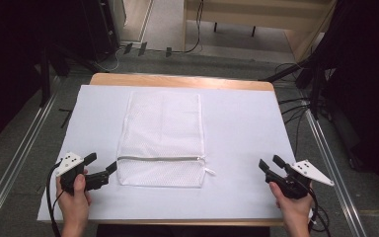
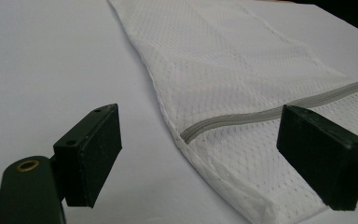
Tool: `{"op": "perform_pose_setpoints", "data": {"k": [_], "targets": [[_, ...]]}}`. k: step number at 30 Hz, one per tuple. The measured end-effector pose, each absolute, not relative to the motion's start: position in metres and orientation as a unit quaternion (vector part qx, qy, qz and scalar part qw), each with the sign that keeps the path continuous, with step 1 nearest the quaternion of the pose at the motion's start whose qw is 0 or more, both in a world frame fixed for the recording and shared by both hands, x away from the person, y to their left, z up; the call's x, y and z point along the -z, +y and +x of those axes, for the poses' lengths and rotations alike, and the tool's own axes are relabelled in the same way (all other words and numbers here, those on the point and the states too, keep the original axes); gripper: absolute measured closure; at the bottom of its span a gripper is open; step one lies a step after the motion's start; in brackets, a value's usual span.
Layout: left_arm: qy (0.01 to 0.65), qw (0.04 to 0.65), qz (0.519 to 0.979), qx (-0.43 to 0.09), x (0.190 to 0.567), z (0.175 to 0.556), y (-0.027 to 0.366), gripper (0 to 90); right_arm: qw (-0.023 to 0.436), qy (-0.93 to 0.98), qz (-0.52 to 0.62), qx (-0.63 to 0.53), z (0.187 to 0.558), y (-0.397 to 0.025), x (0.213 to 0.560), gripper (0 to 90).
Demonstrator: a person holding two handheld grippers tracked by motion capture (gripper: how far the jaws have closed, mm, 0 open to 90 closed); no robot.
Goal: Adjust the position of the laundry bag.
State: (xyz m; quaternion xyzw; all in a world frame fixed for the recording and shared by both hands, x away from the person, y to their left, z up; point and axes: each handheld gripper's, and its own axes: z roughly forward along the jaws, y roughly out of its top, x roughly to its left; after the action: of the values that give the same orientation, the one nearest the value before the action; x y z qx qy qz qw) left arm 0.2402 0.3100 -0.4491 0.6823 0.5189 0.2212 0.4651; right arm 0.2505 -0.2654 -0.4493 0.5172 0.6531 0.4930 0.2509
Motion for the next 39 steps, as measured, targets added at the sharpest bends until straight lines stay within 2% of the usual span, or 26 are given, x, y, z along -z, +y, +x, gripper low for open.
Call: {"op": "perform_pose_setpoints", "data": {"k": [3, 5, 7, 10, 15, 20, 21, 24, 31, 34, 35, 39], "targets": [[0.520, 0.472, 0.677, -0.219, 0.449, 0.240, 0.310, 14.1, 0.218, 0.669, 0.506, -0.499, 0.261, -0.247, 0.447, 49.1], [0.521, 0.471, 0.678, -0.218, 0.450, 0.241, 0.311, 14.1, 0.216, 0.686, 0.498, -0.484, 0.268, -0.229, 0.445, 51.4], [0.521, 0.470, 0.679, -0.216, 0.450, 0.242, 0.311, 14.1, 0.217, 0.696, 0.491, -0.477, 0.272, -0.218, 0.445, 51.9], [0.519, 0.467, 0.682, -0.218, 0.451, 0.239, 0.312, 14.1, 0.198, 0.712, 0.477, -0.476, 0.284, -0.181, 0.441, 52.2], [0.523, 0.467, 0.679, -0.218, 0.451, 0.235, 0.317, 14.1, 0.175, 0.720, 0.472, -0.477, 0.296, -0.153, 0.441, 52.0], [0.527, 0.469, 0.674, -0.218, 0.451, 0.233, 0.320, 14.2, 0.160, 0.741, 0.463, -0.459, 0.304, -0.125, 0.447, 45.4], [0.526, 0.468, 0.676, -0.218, 0.452, 0.232, 0.320, 14.2, 0.159, 0.748, 0.463, -0.448, 0.306, -0.116, 0.450, 40.1], [0.526, 0.467, 0.677, -0.218, 0.452, 0.232, 0.319, 14.2, 0.147, 0.755, 0.466, -0.437, 0.307, -0.110, 0.455, 35.9], [0.525, 0.467, 0.678, -0.216, 0.452, 0.231, 0.319, 14.3, 0.122, 0.763, 0.474, -0.422, 0.306, -0.099, 0.468, 34.5], [0.526, 0.466, 0.678, -0.216, 0.452, 0.232, 0.319, 14.3, 0.129, 0.772, 0.473, -0.405, 0.303, -0.093, 0.474, 38.4], [0.527, 0.466, 0.677, -0.217, 0.452, 0.232, 0.319, 14.3, 0.136, 0.774, 0.480, -0.390, 0.301, -0.090, 0.479, 45.5], [0.527, 0.466, 0.677, -0.215, 0.452, 0.232, 0.318, 14.3, 0.151, 0.777, 0.478, -0.381, 0.298, -0.087, 0.479, 56.7]]}}
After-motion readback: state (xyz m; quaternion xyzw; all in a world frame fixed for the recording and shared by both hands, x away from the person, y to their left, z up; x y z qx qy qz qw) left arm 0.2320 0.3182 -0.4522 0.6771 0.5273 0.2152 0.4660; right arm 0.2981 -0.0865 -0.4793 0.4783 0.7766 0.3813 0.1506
